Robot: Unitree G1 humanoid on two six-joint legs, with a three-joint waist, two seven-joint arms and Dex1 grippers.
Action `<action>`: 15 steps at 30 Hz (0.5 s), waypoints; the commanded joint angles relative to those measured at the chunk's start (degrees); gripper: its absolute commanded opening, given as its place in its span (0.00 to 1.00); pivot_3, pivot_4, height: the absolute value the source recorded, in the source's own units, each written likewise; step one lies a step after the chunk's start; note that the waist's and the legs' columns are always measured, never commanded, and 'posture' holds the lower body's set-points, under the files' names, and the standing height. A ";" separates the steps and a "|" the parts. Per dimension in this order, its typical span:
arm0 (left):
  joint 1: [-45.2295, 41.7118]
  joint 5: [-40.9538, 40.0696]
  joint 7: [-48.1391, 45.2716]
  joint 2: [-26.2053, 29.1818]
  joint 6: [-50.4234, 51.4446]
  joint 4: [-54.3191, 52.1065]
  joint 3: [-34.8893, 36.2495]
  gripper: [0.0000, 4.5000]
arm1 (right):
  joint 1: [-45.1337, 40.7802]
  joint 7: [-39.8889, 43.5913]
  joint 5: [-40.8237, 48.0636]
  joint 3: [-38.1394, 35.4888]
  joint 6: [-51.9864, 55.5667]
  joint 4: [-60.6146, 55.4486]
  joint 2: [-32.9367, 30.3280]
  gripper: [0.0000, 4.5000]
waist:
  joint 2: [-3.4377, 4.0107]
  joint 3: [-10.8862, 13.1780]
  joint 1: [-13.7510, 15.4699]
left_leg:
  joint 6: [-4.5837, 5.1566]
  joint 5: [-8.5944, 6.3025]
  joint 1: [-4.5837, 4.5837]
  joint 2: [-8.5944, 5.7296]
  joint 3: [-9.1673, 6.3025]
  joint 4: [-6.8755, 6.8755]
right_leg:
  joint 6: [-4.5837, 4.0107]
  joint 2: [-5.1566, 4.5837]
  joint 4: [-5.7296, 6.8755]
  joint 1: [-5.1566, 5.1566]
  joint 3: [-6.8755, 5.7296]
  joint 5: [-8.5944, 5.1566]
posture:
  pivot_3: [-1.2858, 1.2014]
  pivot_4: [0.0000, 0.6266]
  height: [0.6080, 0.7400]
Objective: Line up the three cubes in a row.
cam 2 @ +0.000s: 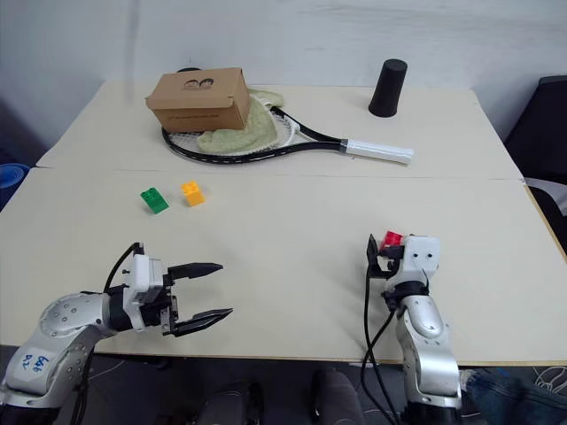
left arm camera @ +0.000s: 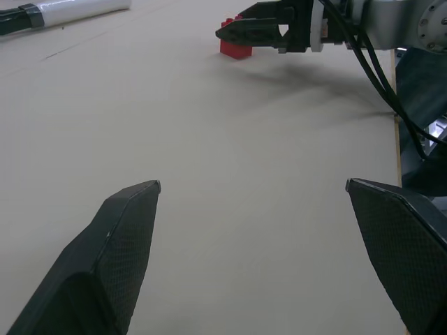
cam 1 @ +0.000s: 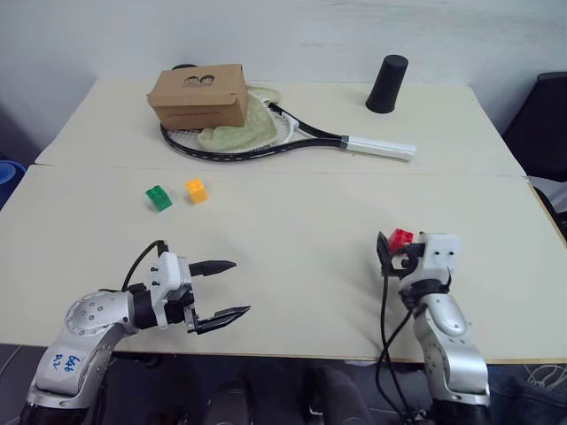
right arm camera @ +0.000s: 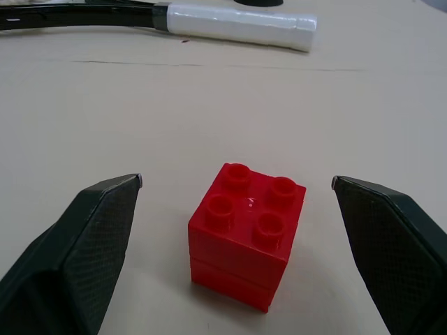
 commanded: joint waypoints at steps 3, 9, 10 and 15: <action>0.84 0.35 0.65 0.47 -1.28 -2.58 1.60 1.00 | -2.70 -4.94 -3.01 -0.79 -0.28 2.44 0.30 1.00 | 0.00 0.00 -0.03 | -0.01 0.00 0.00 0.02 -0.01 -0.03 | 0.00 0.02 -0.01 -0.01 -0.01 0.00 | 0.52 0.24 1.00; 1.42 0.43 1.40 0.32 -1.57 -2.85 2.57 1.00 | -1.10 -6.35 -2.32 1.11 2.96 -4.71 2.33 0.69 | 0.00 0.00 -0.09 | -0.01 0.00 -0.01 0.02 -0.02 -0.03 | 0.00 0.03 -0.02 -0.02 -0.01 0.00 | 0.52 0.24 1.00; 1.45 0.49 1.54 0.31 -1.63 -2.79 2.62 1.00 | -0.76 -6.31 -2.41 1.69 3.59 -5.94 2.64 0.63 | 0.00 0.00 -0.27 | -0.01 0.00 -0.02 0.03 -0.01 -0.06 | 0.00 0.03 -0.01 -0.04 0.00 0.00 | 0.52 0.24 1.00; 1.43 0.84 1.87 0.09 -1.98 -2.59 2.18 1.00 | -2.31 -6.47 -0.75 0.83 5.11 -5.79 3.89 0.33 | 0.00 0.00 -0.93 | -0.03 0.00 -0.03 0.06 -0.02 -0.04 | 0.00 0.06 -0.02 -0.03 0.00 0.00 | 0.52 0.24 1.00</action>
